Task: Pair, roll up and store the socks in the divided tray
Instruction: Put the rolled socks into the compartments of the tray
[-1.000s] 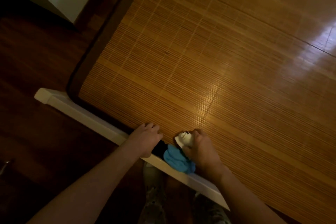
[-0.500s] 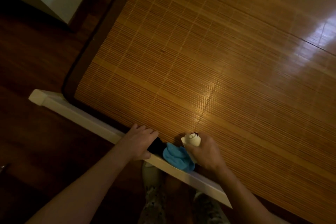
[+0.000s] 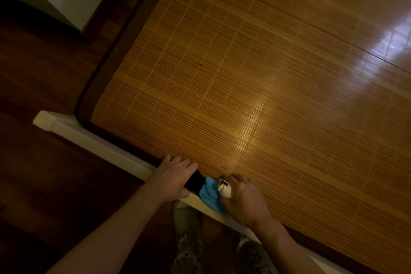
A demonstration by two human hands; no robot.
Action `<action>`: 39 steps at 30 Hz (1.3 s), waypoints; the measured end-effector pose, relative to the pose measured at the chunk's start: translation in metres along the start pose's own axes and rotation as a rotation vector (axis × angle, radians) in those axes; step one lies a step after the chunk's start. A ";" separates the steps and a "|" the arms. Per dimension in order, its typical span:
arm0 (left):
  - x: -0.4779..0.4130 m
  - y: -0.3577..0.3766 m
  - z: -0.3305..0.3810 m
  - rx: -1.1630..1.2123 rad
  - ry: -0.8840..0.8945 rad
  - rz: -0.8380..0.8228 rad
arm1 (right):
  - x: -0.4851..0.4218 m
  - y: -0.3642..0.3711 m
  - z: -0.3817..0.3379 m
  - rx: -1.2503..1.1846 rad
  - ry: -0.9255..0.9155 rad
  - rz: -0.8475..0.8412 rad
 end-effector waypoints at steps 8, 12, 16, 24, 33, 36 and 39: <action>0.001 -0.002 0.001 0.013 -0.019 -0.008 | -0.006 0.019 0.013 -0.021 0.261 -0.196; 0.001 -0.002 0.002 0.001 -0.023 -0.015 | -0.013 0.022 0.009 0.110 0.228 -0.217; 0.000 -0.001 0.002 -0.007 -0.030 -0.019 | -0.014 0.023 0.010 0.058 0.193 -0.207; 0.022 -0.017 -0.010 0.159 -0.064 0.088 | 0.009 -0.011 0.021 -0.416 0.295 -0.102; 0.148 -0.126 -0.004 1.136 -0.268 0.362 | 0.131 -0.161 -0.011 -0.839 0.313 0.372; 0.196 -0.184 0.020 1.230 -0.208 0.517 | 0.192 -0.216 -0.034 -0.865 0.263 0.507; 0.240 -0.237 0.056 1.234 -0.114 0.609 | 0.262 -0.258 -0.053 -0.898 0.248 0.669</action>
Point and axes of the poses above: each hand's wrist, its own x-axis away from the middle knuckle, its own y-axis out of the palm, z = x × y, the point moved 6 cm from there along -x, towards the middle knuckle, and after that the axes turned 1 degree about -z, right-handed, at the moved point
